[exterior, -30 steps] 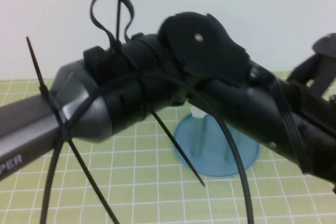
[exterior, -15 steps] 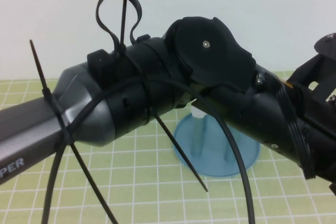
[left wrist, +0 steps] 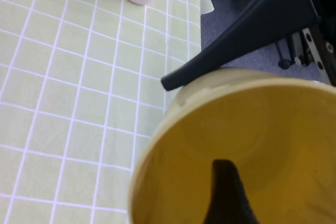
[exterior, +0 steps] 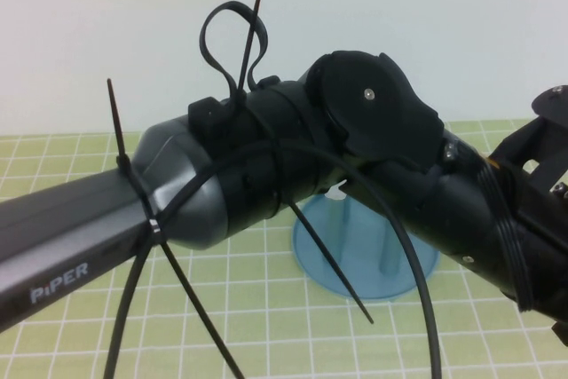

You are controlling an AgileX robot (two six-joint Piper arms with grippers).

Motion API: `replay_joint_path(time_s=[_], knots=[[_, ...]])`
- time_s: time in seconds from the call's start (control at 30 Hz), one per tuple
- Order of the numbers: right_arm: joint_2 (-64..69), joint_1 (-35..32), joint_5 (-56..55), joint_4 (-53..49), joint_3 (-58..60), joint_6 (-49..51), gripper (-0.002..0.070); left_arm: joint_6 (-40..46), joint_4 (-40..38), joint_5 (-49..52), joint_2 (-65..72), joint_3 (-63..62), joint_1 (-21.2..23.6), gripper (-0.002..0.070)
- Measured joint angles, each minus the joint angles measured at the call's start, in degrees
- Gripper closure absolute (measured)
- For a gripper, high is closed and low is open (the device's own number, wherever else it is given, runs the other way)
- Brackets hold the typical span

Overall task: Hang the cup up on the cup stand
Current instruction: Adjust the cup with two arms

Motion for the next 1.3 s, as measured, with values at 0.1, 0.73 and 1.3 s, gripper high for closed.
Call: replay_joint_path(time_s=[0.1,0.73,1.3], knots=[[0.00,0.00,0.00,0.00,0.00,0.00,0.0148,0.00,-0.09,0.00,0.00,0.00,0.00,0.0428],[0.41,0.00,-0.13,0.18,0.00,-0.22,0.0006,0.05,-0.09,-0.99,0.00,0.00,0.00,0.0675],[-0.22,0.00,-2.57,-31.55,0.00,35.25,0.0010,-1.20,-1.50,-7.18,0.00,-0.09,2.18,0.0675]])
